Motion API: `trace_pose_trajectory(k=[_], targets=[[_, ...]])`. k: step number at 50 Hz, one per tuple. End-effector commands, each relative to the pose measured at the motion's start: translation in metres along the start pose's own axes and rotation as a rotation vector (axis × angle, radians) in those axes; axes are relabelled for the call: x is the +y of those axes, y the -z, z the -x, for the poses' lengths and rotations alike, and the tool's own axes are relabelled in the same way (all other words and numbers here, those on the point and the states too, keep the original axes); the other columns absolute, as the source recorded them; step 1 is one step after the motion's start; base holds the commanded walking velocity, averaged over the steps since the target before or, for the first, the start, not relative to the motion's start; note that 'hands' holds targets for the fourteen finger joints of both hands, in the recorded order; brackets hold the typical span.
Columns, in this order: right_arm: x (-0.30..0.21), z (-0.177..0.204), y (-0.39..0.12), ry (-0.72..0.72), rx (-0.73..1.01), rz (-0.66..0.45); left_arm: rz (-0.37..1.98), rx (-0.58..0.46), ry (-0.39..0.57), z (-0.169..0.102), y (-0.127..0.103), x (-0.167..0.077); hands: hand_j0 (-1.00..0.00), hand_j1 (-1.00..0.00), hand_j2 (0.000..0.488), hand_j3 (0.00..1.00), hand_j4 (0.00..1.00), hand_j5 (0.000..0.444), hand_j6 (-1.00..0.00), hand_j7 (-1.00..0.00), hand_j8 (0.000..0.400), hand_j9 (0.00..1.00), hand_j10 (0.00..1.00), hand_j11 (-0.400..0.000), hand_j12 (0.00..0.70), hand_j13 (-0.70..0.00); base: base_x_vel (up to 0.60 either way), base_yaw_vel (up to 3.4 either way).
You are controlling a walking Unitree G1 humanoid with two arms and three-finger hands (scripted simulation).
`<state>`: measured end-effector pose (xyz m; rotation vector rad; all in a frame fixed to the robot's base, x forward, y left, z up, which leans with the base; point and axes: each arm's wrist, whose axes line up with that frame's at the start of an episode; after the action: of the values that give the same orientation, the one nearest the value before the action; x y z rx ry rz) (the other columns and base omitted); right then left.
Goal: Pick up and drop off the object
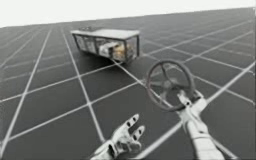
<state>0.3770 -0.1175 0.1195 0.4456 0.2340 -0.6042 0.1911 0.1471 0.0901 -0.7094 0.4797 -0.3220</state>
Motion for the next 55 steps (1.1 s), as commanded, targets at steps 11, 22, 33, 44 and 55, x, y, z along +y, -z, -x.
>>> trace_pose_trajectory(k=[11, 22, 33, 44, 55], targets=[[0.0081, 0.0047, -0.0059, -0.021, -0.027, 0.001, 0.015, -0.011, 0.005, 0.0024, 0.0008, 0.0032, 0.00, 0.00, 0.000, 1.00, 1.00, 0.000, 0.00, 0.00, 0.000, 1.00, 1.00, -0.400, 0.000, -0.700, 0.59, 0.02], [0.0081, 0.0047, -0.0059, -0.021, -0.027, 0.001, 0.015, -0.011, 0.005, 0.0024, 0.0008, 0.0032, 0.00, 0.00, 0.000, 1.00, 1.00, 0.000, 0.00, 0.00, 0.000, 1.00, 1.00, -0.400, 0.000, -0.700, 0.58, 0.03], [0.0081, 0.0047, -0.0059, -0.021, -0.027, 0.001, 0.015, -0.011, 0.005, 0.0024, 0.0008, 0.0032, 0.00, 0.00, 0.000, 1.00, 1.00, 0.000, 0.00, 0.00, 0.000, 1.00, 1.00, -0.400, 0.000, -0.700, 0.57, 0.05], [0.0081, 0.0047, -0.0059, -0.021, -0.027, 0.001, 0.015, -0.011, 0.005, 0.0024, 0.0008, 0.0032, 0.00, 0.00, 0.000, 1.00, 1.00, 0.000, 0.00, 0.00, 0.000, 1.00, 1.00, -0.400, 0.000, -0.700, 0.58, 0.04], [0.0081, 0.0047, -0.0059, -0.021, -0.027, 0.001, 0.015, -0.011, 0.005, 0.0024, 0.0008, 0.0032, 0.00, 0.00, 0.000, 1.00, 1.00, 0.000, 0.00, 0.00, 0.000, 1.00, 1.00, -0.400, 0.000, -0.700, 0.57, 0.06]])
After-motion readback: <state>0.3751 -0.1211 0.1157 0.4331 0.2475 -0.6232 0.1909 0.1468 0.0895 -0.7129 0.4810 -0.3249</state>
